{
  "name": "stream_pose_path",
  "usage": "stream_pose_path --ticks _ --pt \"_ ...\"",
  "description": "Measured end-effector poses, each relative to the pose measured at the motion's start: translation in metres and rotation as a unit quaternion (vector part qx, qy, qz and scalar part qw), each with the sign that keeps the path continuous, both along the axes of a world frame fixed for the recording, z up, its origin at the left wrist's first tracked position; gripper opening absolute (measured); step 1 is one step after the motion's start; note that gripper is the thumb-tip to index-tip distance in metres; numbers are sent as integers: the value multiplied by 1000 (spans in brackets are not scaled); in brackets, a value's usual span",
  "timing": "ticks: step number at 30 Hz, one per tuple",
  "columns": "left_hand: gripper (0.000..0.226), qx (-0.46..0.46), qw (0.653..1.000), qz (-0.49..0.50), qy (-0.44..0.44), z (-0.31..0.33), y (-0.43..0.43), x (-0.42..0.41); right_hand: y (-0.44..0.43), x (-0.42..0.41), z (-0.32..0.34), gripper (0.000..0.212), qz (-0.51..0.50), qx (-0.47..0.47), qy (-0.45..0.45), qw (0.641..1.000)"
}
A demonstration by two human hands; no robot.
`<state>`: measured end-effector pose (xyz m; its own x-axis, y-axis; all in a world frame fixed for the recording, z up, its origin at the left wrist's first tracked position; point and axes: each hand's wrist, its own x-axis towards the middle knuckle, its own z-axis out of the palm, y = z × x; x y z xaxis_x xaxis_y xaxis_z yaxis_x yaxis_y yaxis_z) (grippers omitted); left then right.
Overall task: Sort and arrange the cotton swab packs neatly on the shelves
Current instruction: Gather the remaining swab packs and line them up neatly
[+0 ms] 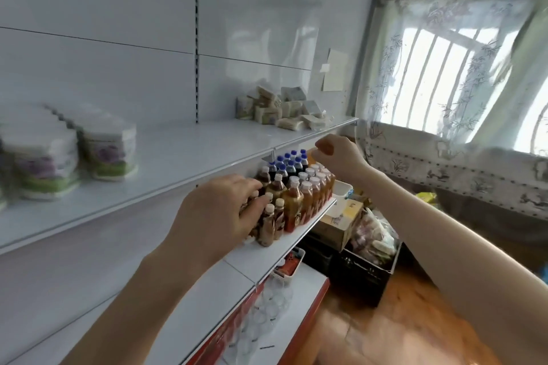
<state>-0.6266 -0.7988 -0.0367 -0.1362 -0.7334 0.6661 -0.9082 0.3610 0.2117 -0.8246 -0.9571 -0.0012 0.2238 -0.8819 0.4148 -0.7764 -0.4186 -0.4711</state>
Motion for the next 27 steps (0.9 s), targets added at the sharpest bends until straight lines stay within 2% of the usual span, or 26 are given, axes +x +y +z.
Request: stream_pose_path --ticks 3,8,14,18,22,25,27 --pt "45 4 1000 5 12 -4 -72 -9 -62 -11 3 33 -7 1 10 1000" --pt "33 15 999 23 33 12 -181 -26 -167 -27 19 38 -13 -5 -13 1000" --pt "37 6 997 60 51 17 -260 -46 -264 -36 20 40 18 3 -12 1000" --pt "41 8 994 99 48 15 -296 -61 -318 -43 23 47 44 16 27 999" --pt "44 18 987 146 64 14 -330 -79 -362 -46 11 68 63 62 129 988" --pt "42 14 979 186 76 15 -353 -98 -389 -51 3 65 92 59 173 979" --pt "39 13 975 207 82 16 -364 -108 -400 -56 4 60 114 56 147 981"
